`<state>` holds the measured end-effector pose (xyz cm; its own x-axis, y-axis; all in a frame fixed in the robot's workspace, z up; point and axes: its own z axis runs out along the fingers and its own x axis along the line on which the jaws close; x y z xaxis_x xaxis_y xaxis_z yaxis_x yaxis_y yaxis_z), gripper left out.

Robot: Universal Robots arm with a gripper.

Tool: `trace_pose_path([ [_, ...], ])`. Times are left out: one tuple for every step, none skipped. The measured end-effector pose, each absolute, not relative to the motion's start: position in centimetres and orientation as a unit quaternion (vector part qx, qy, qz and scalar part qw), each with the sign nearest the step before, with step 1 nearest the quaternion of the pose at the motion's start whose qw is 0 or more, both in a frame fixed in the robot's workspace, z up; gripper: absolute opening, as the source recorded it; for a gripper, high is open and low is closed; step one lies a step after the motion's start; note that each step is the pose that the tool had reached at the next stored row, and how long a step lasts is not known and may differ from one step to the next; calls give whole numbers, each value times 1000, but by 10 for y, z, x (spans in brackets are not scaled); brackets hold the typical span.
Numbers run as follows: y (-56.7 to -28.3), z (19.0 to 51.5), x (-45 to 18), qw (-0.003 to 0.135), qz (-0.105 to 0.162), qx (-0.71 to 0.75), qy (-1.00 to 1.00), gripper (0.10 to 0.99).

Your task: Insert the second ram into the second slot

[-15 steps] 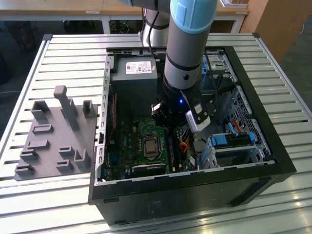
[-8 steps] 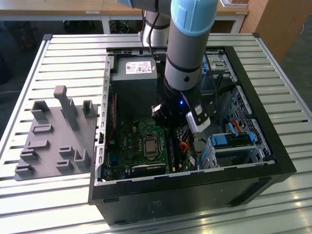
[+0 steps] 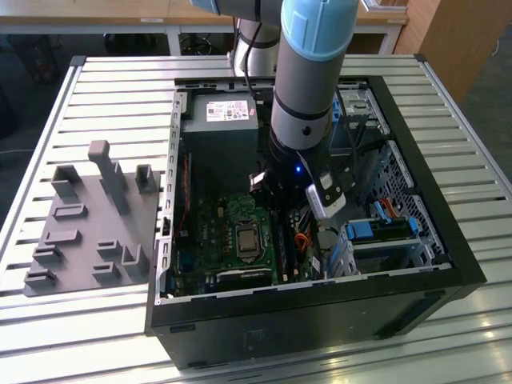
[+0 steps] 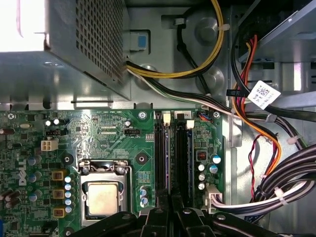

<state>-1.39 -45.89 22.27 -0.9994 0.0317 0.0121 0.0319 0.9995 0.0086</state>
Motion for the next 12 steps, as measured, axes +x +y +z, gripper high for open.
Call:
trace_pose_path([
  [-459, 223, -14, 6, -4, -16, -1000, 137],
  [-459, 223, -14, 6, -4, -16, -1000, 137],
  [-459, 222, -14, 6, -4, -15, -1000, 137],
  [-459, 222, -14, 6, -4, -15, -1000, 137],
  [-459, 222, -14, 6, -4, -15, -1000, 137],
  [-459, 222, -14, 6, -5, -15, -1000, 137],
  [-459, 222, -14, 6, -5, -15, -1000, 137],
  [-459, 221, -14, 6, -5, -15, -1000, 137],
  [-459, 221, -14, 6, -5, -15, -1000, 137],
  [-459, 221, -14, 6, -5, -15, -1000, 137],
  [-459, 221, -14, 6, -5, -15, -1000, 137],
  [-459, 220, -14, 6, -5, -15, -1000, 137],
])
